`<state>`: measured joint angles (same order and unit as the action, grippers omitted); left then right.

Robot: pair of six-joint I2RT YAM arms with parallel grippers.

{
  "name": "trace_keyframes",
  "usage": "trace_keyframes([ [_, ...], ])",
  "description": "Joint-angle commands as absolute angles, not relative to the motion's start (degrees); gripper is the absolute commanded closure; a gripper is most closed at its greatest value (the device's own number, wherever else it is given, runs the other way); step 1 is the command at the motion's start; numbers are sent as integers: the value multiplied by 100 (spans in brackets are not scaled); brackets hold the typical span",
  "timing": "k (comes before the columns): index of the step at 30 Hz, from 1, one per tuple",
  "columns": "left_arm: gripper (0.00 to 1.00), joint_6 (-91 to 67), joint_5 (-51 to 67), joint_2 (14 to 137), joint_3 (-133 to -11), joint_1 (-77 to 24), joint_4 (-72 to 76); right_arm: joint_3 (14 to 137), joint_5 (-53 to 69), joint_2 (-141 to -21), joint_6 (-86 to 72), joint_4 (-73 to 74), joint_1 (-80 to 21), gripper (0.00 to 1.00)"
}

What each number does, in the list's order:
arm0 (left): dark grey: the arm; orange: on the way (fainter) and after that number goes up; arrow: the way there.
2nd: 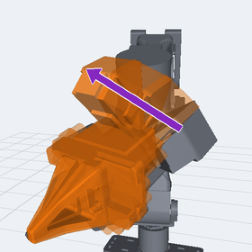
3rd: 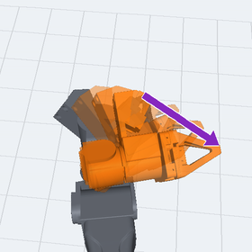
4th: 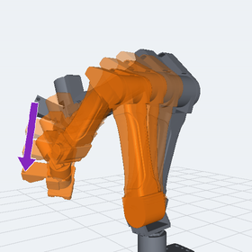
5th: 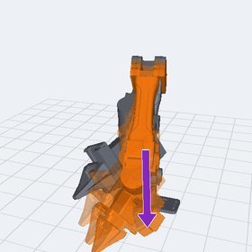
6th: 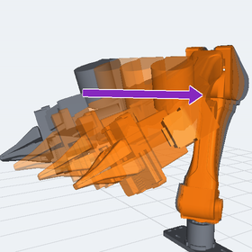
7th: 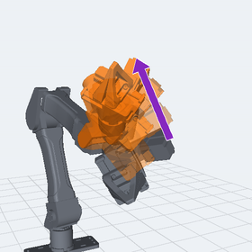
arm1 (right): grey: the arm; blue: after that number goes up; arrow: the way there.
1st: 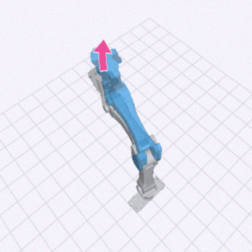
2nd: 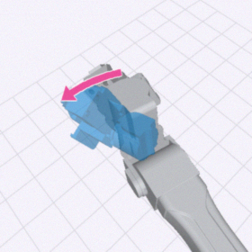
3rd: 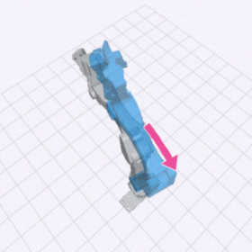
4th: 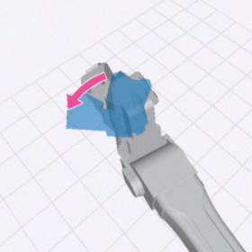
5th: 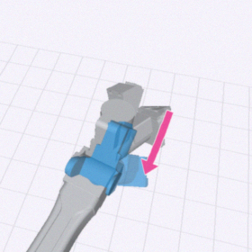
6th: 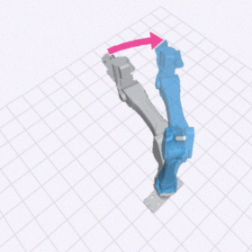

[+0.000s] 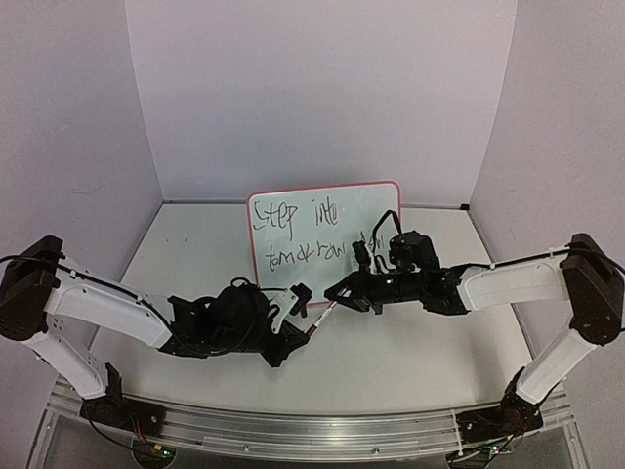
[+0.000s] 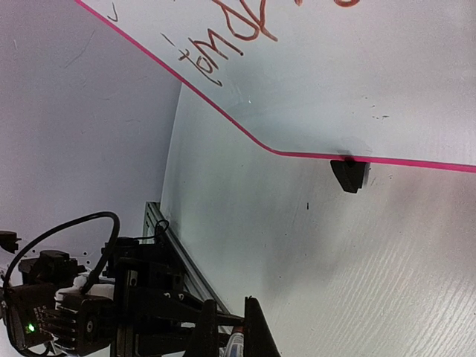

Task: Write a sentence on the whiteboard
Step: Insert the whiteboard marker without the cap into the pen cap.

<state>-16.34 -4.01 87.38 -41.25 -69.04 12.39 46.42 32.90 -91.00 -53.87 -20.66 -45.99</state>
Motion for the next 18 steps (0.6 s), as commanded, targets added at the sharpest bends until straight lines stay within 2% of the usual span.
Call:
trace_keyframes([
  [1, 100, -1635, -370, 8613, -4692, -6687, 2786, 4782, 3867, -9361, -5449, -2039, -5095, 100],
  [8, 100, -1635, -232, 8545, -4666, -6569, 2701, 4874, 3882, -9613, -5504, -2039, -5214, 100],
  [13, 100, -1675, -202, 8417, -4387, -6547, 2231, 4895, 3448, -9689, -5526, -2041, -5259, 100],
  [15, 100, -1755, -196, 8343, -4153, -6547, 2022, 4827, 3104, -9608, -5505, -2038, -5259, 94],
  [18, 100, -1904, -72, 8180, -3772, -6548, 1681, 4716, 2405, -9322, -5391, -1844, -5262, 77],
])
